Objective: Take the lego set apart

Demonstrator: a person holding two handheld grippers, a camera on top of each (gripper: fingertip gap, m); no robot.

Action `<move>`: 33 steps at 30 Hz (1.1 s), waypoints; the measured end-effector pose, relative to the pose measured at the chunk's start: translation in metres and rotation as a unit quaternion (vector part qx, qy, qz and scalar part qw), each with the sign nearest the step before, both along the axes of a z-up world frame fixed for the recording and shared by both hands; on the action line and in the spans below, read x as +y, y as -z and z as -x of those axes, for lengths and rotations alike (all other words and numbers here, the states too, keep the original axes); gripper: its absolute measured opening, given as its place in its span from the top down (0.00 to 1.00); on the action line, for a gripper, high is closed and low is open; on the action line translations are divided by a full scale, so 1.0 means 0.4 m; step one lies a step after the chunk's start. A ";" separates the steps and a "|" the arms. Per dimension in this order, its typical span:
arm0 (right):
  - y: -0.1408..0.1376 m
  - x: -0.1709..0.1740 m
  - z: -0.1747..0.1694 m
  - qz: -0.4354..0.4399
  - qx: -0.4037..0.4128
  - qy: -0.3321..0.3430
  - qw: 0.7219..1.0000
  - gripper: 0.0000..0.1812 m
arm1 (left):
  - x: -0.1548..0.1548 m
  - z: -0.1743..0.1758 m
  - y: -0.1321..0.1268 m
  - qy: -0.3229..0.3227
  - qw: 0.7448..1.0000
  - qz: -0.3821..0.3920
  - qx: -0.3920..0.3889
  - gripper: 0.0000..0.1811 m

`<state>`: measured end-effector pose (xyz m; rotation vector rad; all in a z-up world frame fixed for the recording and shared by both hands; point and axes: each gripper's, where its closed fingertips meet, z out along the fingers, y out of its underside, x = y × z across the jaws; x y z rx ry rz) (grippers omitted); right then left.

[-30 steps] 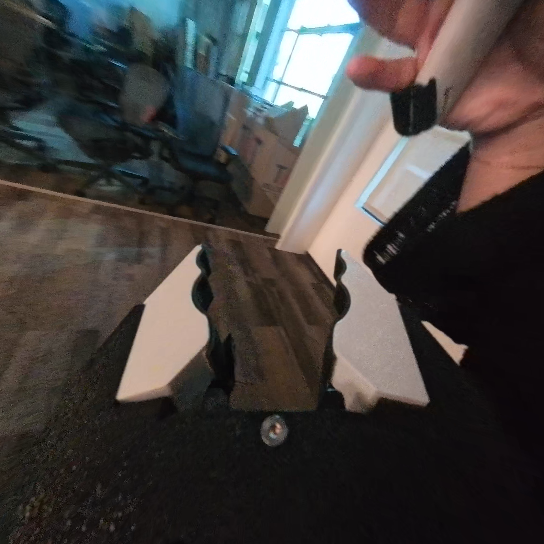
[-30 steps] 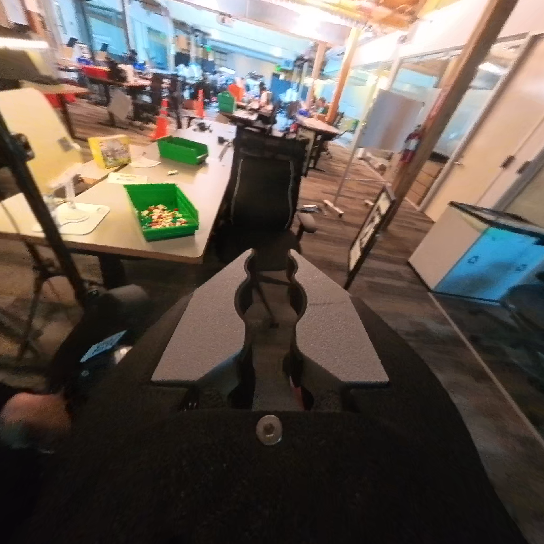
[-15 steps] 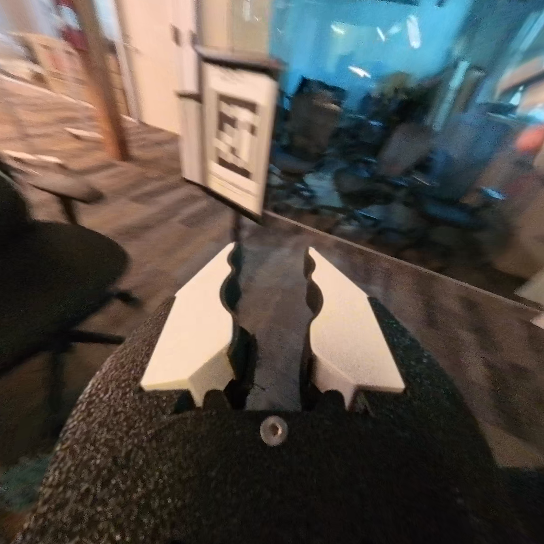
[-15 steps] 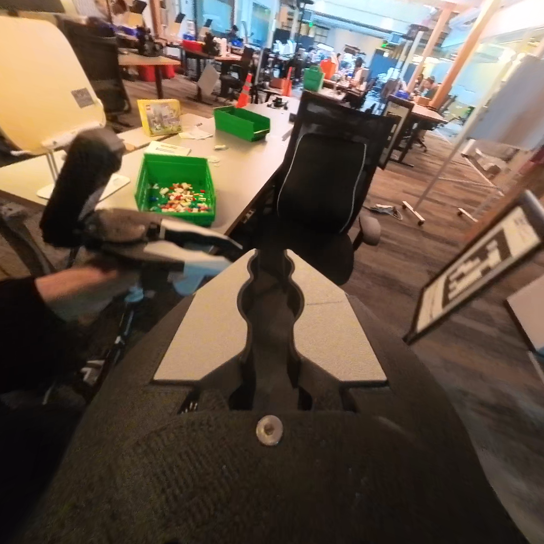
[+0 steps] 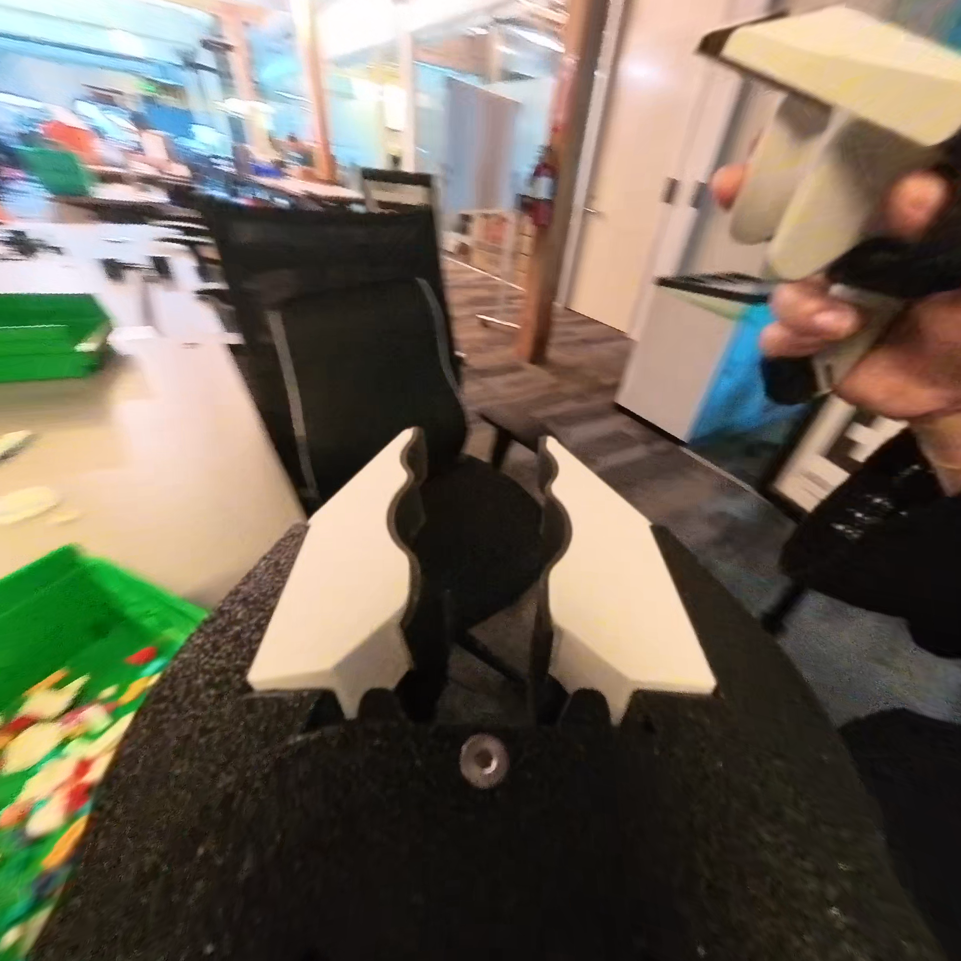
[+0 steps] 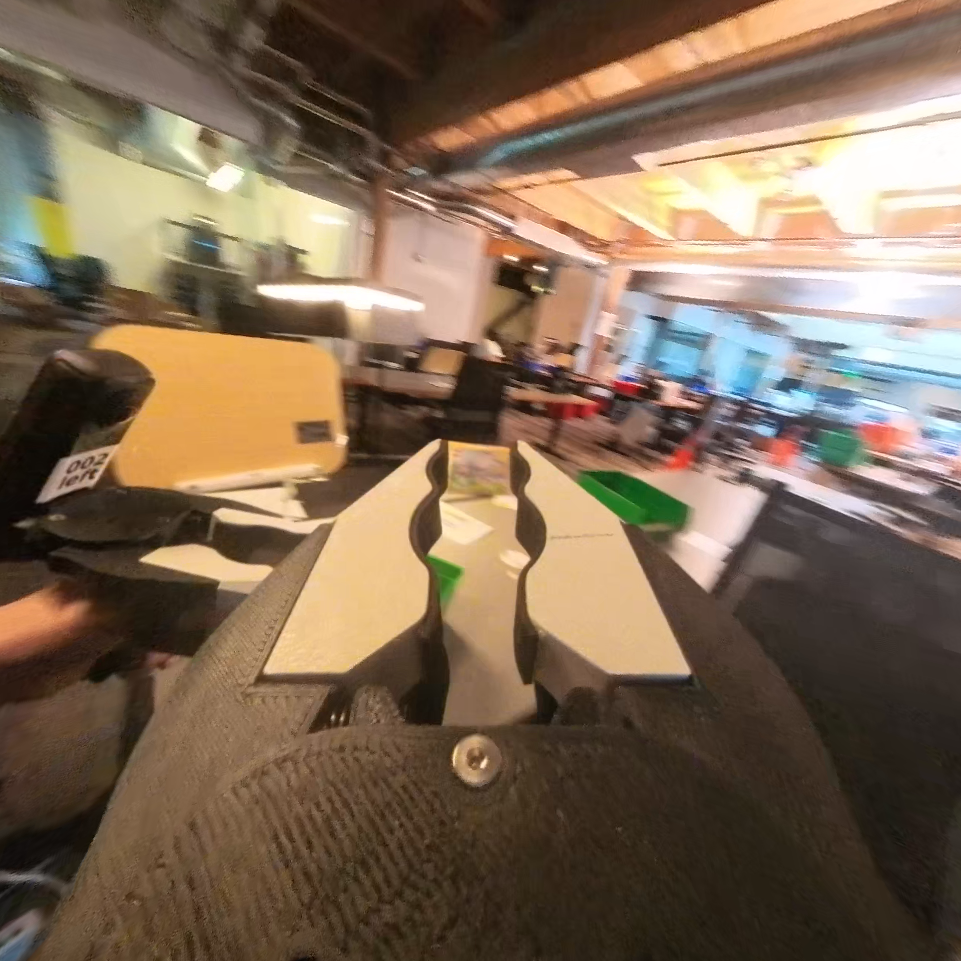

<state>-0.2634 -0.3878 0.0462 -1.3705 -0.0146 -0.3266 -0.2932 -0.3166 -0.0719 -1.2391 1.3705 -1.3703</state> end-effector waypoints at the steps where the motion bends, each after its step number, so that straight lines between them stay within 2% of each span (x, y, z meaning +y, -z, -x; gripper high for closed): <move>1: 0.008 0.074 -0.010 0.001 0.001 -0.048 0.999 0.88 | 0.049 0.001 -0.001 -0.037 0.999 0.001 -0.009 0.76; 4: 0.036 0.299 -0.011 0.013 -0.013 -0.185 0.983 0.88 | 0.180 0.016 0.004 -0.153 0.988 0.000 -0.028 0.76; 6: 0.055 0.432 0.024 0.017 -0.030 -0.294 0.955 0.87 | 0.256 0.033 0.018 -0.241 0.970 -0.010 -0.033 0.76; 8: 0.064 0.534 0.076 -0.002 -0.037 -0.409 0.912 0.87 | 0.329 0.058 0.033 -0.343 0.938 -0.034 -0.043 0.77; 10: 0.066 0.604 0.141 -0.014 -0.009 -0.525 0.851 0.87 | 0.398 0.096 0.059 -0.458 0.887 -0.046 -0.023 0.79; 13: 0.025 0.660 0.237 -0.022 0.052 -0.637 0.769 0.87 | 0.393 0.125 0.060 -0.530 0.848 -0.032 -0.012 0.79; 15: -0.022 0.647 0.295 -0.044 0.083 -0.685 0.722 0.87 | 0.377 0.180 0.042 -0.603 0.796 -0.044 -0.007 0.80; 17: -0.053 0.607 0.335 -0.091 0.111 -0.716 0.683 0.86 | 0.349 0.231 -0.009 -0.670 0.739 -0.038 -0.061 0.80; 18: -0.061 0.587 0.348 -0.114 0.129 -0.726 0.666 0.87 | 0.331 0.241 -0.027 -0.688 0.720 -0.040 -0.081 0.80; 19: -0.060 0.568 0.364 -0.119 0.146 -0.736 0.651 0.88 | 0.315 0.250 -0.025 -0.707 0.702 -0.047 -0.073 0.80; 22: -0.037 0.495 0.419 -0.076 0.181 -0.782 0.591 0.88 | 0.258 0.303 0.023 -0.776 0.627 -0.061 -0.003 0.79; 24: 0.001 0.443 0.449 -0.041 0.177 -0.812 0.555 0.87 | 0.211 0.313 0.036 -0.794 0.604 -0.060 -0.027 0.79; 26: 0.061 0.405 0.455 -0.033 0.139 -0.829 0.541 0.86 | 0.173 0.325 0.067 -0.810 0.580 -0.071 -0.035 0.78; 28: 0.127 0.394 0.423 -0.038 0.128 -0.833 0.536 0.86 | 0.149 0.336 0.116 -0.829 0.551 -0.093 -0.027 0.78; 31: 0.247 0.402 0.319 -0.050 0.170 -0.831 0.527 0.86 | 0.155 0.311 0.126 -0.847 0.511 -0.139 -0.057 0.74; 33: 0.329 0.423 0.229 -0.051 0.209 -0.821 0.529 0.84 | 0.160 0.237 0.136 -0.850 0.495 -0.166 -0.067 0.71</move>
